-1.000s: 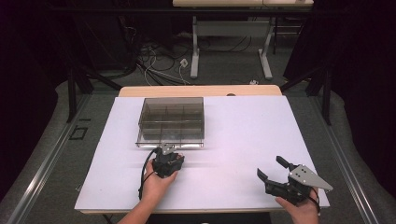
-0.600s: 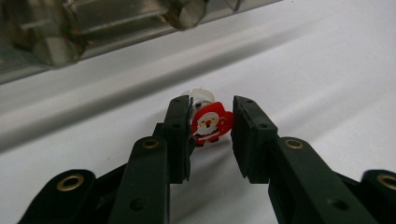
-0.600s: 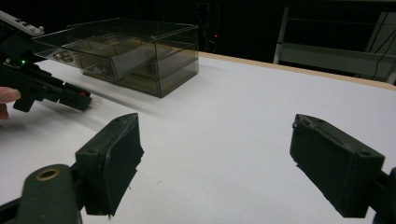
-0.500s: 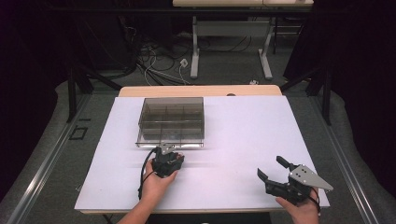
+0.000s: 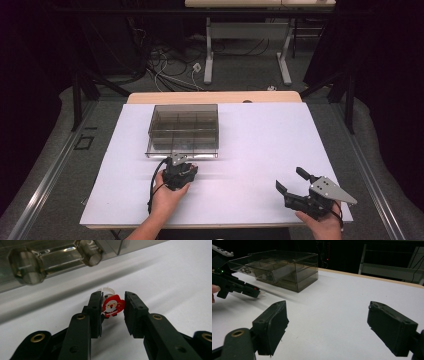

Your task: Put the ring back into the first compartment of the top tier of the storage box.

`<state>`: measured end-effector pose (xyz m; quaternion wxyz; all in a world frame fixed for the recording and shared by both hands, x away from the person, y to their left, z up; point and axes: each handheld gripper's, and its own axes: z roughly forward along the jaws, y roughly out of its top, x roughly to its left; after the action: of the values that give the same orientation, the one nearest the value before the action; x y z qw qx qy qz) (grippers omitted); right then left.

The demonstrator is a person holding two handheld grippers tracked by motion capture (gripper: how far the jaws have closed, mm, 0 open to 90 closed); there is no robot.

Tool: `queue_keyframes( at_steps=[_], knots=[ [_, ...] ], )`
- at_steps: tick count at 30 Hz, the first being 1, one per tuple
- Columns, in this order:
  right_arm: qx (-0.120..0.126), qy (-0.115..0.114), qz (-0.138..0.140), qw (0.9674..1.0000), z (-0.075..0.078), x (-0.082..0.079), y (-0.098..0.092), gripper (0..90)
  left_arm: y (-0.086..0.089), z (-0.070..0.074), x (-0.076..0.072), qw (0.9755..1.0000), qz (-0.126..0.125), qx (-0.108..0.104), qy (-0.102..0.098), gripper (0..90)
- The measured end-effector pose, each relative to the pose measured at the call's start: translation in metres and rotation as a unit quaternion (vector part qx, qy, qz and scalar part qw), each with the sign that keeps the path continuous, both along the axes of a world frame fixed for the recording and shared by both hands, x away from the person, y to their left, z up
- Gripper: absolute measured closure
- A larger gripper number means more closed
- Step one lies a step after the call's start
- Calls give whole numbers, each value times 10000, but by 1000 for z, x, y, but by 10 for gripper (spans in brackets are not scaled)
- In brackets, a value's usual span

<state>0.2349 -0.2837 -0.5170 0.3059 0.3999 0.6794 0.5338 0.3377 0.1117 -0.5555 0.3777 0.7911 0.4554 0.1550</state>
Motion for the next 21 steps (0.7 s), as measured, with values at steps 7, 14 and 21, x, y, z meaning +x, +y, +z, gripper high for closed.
queue_keyframes(
  at_steps=[7,14,21],
  knots=[
    [31,3,-28,10000,0,0,0,159,-2,4,-4,9999,-25,-104,-27,684],
    [31,3,-25,10000,0,0,0,159,-2,8,-7,9998,-112,-141,-9,684],
    [58,19,-31,10000,0,-1,0,159,-3,14,-12,9996,-167,-227,-55,685]
  ],
)
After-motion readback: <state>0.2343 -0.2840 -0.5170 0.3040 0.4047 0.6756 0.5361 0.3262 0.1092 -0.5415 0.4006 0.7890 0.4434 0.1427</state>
